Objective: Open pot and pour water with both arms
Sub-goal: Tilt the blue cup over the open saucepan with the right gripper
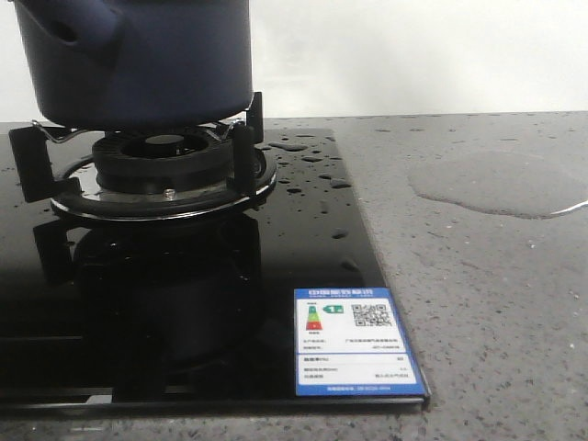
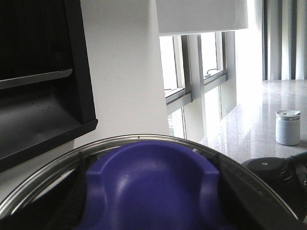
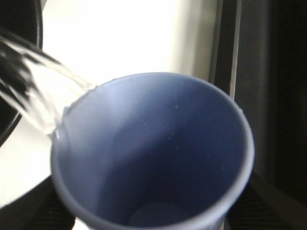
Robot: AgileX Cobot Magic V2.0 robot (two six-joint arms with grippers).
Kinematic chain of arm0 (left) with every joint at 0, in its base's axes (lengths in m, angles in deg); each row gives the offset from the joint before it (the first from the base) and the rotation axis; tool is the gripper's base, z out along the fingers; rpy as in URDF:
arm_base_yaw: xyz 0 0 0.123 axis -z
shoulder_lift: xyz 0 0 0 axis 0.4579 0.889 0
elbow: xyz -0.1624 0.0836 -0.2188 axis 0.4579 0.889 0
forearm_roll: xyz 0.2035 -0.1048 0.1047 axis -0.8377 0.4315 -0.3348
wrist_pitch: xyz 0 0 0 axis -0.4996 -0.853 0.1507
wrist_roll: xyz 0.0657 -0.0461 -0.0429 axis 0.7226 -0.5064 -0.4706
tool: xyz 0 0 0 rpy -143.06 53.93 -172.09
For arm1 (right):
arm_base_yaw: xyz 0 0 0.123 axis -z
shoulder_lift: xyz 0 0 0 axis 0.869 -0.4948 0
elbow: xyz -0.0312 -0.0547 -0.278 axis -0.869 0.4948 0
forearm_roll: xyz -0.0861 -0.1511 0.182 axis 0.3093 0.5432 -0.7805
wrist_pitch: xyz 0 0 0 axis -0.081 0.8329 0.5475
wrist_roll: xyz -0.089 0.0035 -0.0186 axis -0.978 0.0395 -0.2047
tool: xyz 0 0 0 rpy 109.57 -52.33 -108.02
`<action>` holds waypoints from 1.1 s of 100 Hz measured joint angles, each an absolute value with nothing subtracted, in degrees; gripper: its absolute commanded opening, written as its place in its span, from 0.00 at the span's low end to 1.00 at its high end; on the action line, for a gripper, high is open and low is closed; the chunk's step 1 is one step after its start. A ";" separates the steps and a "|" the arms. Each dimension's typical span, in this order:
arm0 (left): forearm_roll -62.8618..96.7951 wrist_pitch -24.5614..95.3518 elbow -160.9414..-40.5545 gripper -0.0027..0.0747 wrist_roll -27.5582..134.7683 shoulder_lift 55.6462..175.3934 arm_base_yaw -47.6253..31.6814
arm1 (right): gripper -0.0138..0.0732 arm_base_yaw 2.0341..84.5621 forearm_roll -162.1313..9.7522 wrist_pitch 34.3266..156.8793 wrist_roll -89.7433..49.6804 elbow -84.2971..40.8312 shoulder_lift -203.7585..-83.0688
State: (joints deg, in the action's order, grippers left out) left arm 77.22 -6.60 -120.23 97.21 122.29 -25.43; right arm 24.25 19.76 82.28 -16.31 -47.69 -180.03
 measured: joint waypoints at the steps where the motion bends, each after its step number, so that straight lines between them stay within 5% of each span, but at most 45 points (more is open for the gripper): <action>1: 77.22 -6.60 -120.23 0.44 97.21 122.29 -25.43 | 0.45 24.25 20.21 82.28 -16.31 -47.69 -180.03; 60: 77.22 -6.55 -120.23 0.44 97.21 122.29 -25.43 | 0.45 22.29 36.05 82.39 -15.62 -47.72 -182.65; 110: 77.22 -5.06 -120.23 0.44 97.21 122.70 -25.43 | 0.45 22.07 9.07 105.78 15.47 -47.72 -180.44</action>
State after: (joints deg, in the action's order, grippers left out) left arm 77.22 -5.06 -120.23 97.21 122.70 -25.43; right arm 22.07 9.07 105.78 15.47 -47.72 -180.44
